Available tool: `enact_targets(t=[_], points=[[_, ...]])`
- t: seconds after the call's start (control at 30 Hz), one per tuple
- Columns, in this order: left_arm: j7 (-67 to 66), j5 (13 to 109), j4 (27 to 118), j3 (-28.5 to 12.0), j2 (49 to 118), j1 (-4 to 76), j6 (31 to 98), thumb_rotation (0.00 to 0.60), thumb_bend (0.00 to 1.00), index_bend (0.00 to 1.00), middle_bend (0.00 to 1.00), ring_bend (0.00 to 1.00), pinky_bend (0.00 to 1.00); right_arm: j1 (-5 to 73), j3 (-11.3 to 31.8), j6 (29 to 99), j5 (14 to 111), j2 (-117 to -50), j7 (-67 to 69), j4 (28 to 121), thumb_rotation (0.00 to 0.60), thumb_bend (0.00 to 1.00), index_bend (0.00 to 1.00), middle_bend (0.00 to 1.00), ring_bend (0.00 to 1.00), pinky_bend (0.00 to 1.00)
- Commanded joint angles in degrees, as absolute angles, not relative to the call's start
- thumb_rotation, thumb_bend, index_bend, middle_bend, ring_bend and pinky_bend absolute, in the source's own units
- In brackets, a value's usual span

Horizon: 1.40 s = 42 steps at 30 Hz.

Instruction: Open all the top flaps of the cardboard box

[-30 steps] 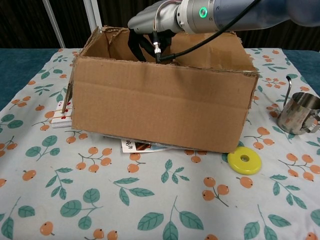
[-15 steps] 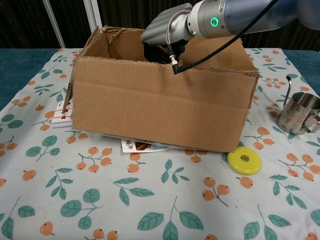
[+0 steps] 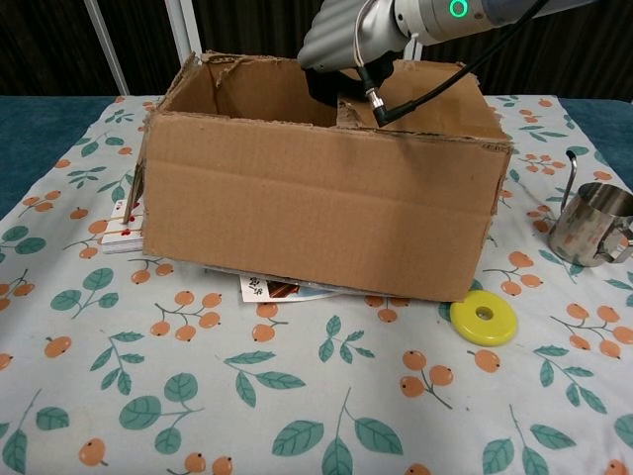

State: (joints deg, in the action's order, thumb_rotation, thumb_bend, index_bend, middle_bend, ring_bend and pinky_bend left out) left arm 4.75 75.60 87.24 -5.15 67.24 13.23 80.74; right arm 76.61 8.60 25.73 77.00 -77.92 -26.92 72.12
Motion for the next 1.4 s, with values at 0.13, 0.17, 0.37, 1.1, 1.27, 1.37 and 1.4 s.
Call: enact_targets(t=[0.13,0.17,0.37,1.1,1.27,1.37,1.4], points=[[4.9,75.71,87.51,-5.43,67.09,13.07,80.45,0.6,0.19,0.0,0.0,0.0,0.0,77.44,7.68,25.22,78.09,-75.88,-28.52,74.08,0.6,1.0,0.64,0.49,0.27,0.33],[4.79,75.91,87.44,-5.45,67.11,13.05,80.49,0.6,0.19,0.0,0.0,0.0,0.0,77.55,7.8,25.29,77.95,-75.38,-28.58,74.58,0.6,1.0,0.64,0.49,0.27,0.33],[4.82,76.18,87.33,-5.61,67.19,12.91,80.28,0.6,0.19,0.0,0.0,0.0,0.0,78.32,8.69,25.97,77.8,-72.4,-29.53,76.95,0.6,1.0,0.64,0.49,0.27,0.33],[4.3,77.1,87.62,-6.15,67.39,12.39,80.16,0.6,0.19,0.0,0.0,0.0,0.0,77.24,7.72,26.67,73.8,-57.25,-34.98,84.59,0.6,1.0,0.64,0.49,0.27,0.33],[4.05,77.19,87.57,-6.35,67.5,12.31,80.31,0.6,0.19,0.0,0.0,0.0,0.0,76.08,6.9,27.49,72.38,-53.74,-36.68,86.15,0.6,1.0,0.64,0.48,0.27,0.33],[3.94,77.26,87.57,-6.39,67.57,12.25,80.3,0.6,0.2,0.0,0.0,0.0,0.0,75.19,6.34,28.02,71.34,-51.8,-37.41,87.13,0.6,1.0,0.64,0.48,0.27,0.33],[3.89,77.32,87.57,-6.4,67.59,12.24,80.3,0.6,0.2,0.0,0.0,0.0,0.0,74.94,6.15,28.13,71.09,-51.35,-37.6,87.35,0.6,1.0,0.64,0.48,0.27,0.33]])
